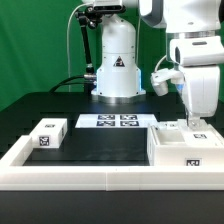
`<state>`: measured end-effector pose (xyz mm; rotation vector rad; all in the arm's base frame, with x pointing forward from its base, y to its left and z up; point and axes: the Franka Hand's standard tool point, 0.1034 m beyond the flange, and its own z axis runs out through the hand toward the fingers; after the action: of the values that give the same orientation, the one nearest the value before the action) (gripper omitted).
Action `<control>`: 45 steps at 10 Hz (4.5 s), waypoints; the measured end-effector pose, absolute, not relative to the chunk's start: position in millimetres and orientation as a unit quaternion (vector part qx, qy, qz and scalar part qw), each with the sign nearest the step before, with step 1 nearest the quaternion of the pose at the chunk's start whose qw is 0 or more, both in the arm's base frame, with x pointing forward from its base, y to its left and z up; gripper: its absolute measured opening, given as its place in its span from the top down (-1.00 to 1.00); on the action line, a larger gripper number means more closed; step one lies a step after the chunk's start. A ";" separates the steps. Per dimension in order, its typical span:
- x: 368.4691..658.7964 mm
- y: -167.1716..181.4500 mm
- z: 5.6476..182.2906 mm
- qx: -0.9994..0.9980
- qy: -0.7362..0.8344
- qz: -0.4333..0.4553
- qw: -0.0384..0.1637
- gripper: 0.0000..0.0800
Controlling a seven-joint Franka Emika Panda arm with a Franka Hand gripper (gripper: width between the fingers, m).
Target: Assemble cabinet
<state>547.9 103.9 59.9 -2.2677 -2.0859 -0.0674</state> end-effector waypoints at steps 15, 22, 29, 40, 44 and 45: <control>574.4 100.4 58.3 -0.740 -0.671 -0.023 0.032 -0.48; 570.2 99.3 65.5 -0.739 -0.673 -0.023 0.028 -0.99; 528.0 89.8 81.3 -0.739 -0.673 -0.004 0.023 -0.99; 420.3 93.7 65.1 -0.763 -0.646 -0.029 0.008 -0.99; 418.1 98.8 45.5 -0.764 -0.645 -0.033 0.020 -0.99; 416.0 101.1 39.0 -0.764 -0.644 -0.035 0.024 -0.99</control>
Offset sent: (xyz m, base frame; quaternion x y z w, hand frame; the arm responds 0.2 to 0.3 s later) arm 0.0289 0.0083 -0.0013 0.0061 0.0090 -0.0053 0.9999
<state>416.0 101.1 39.0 -2.3628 -1.9930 -0.1083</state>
